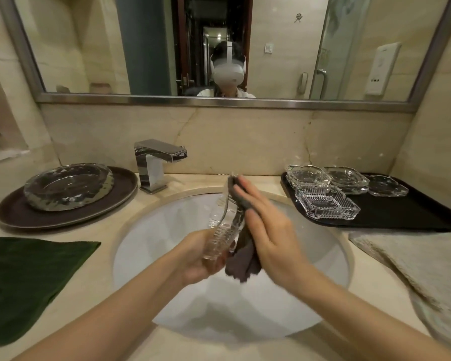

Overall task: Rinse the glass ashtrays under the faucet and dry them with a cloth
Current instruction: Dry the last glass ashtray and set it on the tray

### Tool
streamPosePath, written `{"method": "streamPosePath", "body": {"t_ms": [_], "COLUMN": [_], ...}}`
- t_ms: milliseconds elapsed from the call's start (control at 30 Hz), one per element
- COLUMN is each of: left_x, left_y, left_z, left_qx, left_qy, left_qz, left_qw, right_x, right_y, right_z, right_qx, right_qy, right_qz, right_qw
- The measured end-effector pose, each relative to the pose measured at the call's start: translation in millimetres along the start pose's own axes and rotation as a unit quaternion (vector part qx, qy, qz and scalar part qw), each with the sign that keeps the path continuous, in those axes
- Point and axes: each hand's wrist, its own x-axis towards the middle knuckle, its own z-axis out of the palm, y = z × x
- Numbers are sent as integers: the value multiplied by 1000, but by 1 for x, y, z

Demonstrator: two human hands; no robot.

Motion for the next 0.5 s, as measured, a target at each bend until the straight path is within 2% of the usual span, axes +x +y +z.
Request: {"method": "streamPosePath", "body": {"t_ms": [100, 267, 333, 400, 500], "left_x": [-4, -10, -12, -18, -22], "left_y": [-3, -1, -2, 0, 4], "left_z": [4, 6, 6, 9, 9], "left_qx": [-6, -33, -63, -68, -68], "left_qy": [-43, -98, -105, -142, -153], "left_qz": [-35, -27, -47, -70, -78], "left_qw": [998, 994, 991, 985, 983], "right_x": [24, -4, 1, 17, 37], "right_y": [4, -4, -1, 4, 6], "right_z": [-11, 1, -2, -6, -4], "right_qx": [-26, -55, -54, -53, 45], "right_qy": [28, -23, -18, 15, 71], "right_qz": [31, -96, -124, -111, 7], "right_qw": [999, 994, 991, 992, 996]}}
